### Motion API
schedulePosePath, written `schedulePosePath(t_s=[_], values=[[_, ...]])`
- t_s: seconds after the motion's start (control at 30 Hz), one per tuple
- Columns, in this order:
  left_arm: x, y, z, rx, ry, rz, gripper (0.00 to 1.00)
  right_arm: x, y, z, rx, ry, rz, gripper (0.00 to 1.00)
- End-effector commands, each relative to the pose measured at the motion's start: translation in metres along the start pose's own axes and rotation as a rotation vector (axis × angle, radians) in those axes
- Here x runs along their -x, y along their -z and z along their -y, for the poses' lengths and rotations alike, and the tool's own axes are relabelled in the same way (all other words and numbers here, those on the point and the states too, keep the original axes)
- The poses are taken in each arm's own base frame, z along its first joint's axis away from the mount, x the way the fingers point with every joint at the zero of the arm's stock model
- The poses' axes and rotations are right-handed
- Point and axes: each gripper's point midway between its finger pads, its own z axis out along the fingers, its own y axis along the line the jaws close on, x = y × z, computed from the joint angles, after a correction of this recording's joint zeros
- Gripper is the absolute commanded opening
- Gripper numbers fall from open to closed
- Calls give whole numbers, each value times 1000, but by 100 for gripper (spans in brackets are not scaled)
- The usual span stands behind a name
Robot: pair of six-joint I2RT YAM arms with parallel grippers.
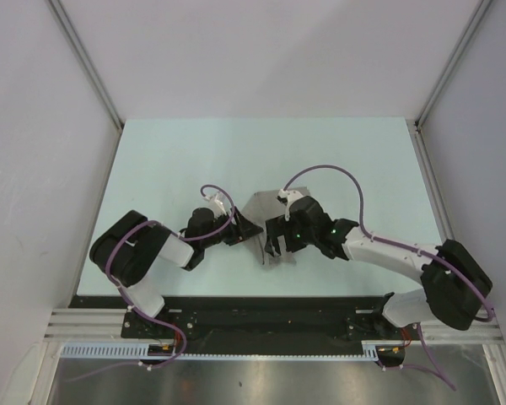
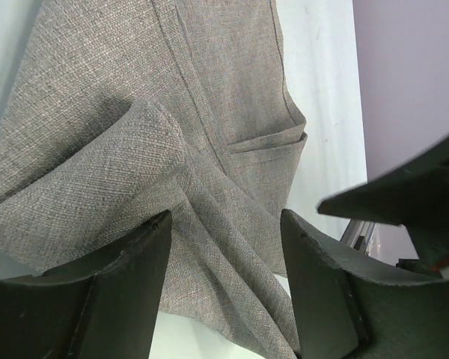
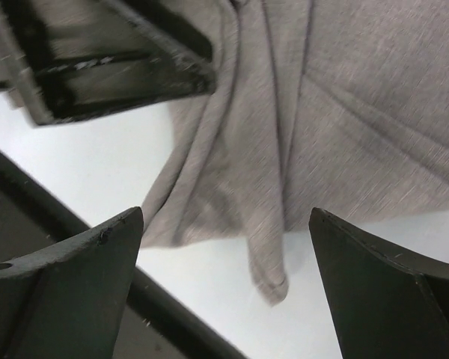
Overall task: Fold the napkin, place the utensils inside, and roll it up
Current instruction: Roll the napkin with the utensil
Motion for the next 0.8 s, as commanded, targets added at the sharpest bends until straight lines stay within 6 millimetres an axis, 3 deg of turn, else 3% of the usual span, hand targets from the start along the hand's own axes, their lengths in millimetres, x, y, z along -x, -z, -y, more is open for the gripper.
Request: schedulePosePath(t_s=[0.0, 0.2, 0.67, 0.77], values=[[-1, 2, -24, 90, -3, 4, 67, 28, -19, -6, 82, 47, 68, 99], [0, 3, -22, 86, -4, 7, 66, 14, -38, -15, 132, 42, 2, 98], [0, 4, -21, 85, -6, 8, 67, 19, -45, -54, 168, 79, 20, 97], [0, 4, -21, 84, -3, 7, 67, 3, -52, -50, 123, 83, -39, 96]])
